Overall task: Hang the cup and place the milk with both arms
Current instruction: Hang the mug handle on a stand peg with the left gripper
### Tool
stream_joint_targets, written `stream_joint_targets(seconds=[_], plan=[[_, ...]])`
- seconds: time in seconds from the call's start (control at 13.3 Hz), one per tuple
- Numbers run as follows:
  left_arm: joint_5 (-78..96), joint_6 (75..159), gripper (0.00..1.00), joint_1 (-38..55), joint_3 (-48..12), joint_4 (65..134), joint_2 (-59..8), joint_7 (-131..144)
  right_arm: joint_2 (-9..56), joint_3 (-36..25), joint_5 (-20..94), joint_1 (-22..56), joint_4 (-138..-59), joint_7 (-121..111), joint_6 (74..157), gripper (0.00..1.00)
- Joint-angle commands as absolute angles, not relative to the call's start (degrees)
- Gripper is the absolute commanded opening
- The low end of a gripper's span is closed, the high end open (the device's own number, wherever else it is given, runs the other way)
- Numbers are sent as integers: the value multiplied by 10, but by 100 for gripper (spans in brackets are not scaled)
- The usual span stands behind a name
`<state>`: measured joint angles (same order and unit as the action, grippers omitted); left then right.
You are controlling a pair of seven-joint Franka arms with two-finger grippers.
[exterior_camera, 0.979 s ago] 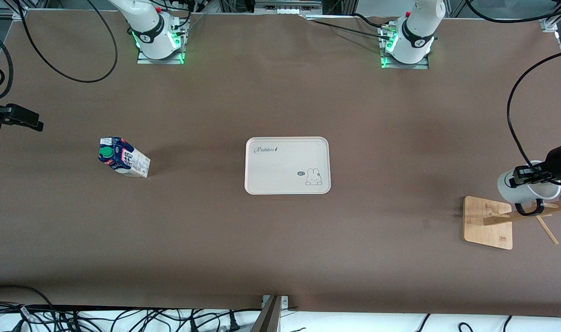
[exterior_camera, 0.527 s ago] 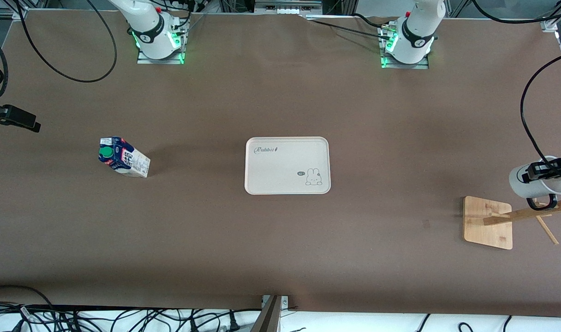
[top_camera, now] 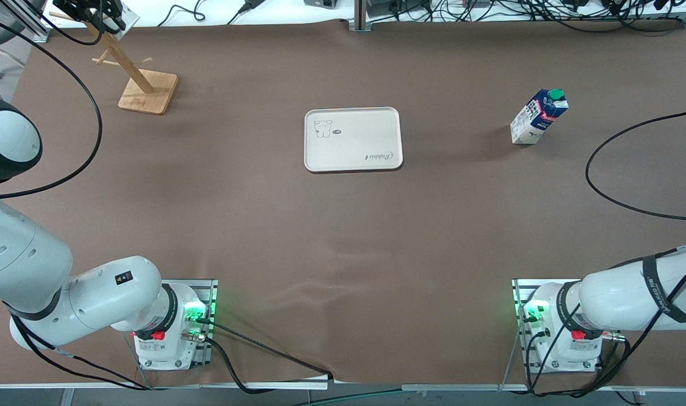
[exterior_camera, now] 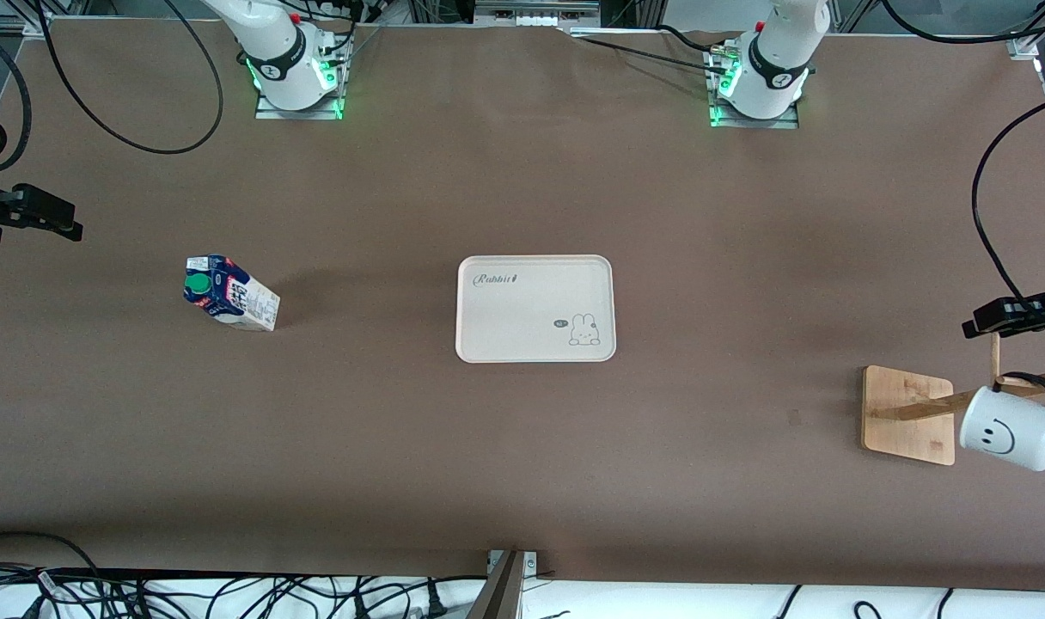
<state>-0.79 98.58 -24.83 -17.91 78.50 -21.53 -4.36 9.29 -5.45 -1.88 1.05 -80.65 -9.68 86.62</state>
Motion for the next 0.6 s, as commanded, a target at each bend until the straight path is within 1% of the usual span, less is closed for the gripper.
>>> stream_joint_targets(seconds=[0.0, 0.15, 0.38, 0.53], plan=[[3, 964, 100, -249, -185, 785, -201, -59, 91, -54, -25, 11, -799, -113, 859, 100], [-1, 960, 100, -247, -196, 785, -189, -60, 92, -55, -25, 11, -800, -112, 857, 100], [-4, 928, 100, -243, -227, 789, -175, -57, 91, -55, -25, 11, -800, -112, 856, 100], [-11, 915, 100, -234, -235, 795, -150, -58, 91, -54, -25, 11, -800, -109, 856, 100]])
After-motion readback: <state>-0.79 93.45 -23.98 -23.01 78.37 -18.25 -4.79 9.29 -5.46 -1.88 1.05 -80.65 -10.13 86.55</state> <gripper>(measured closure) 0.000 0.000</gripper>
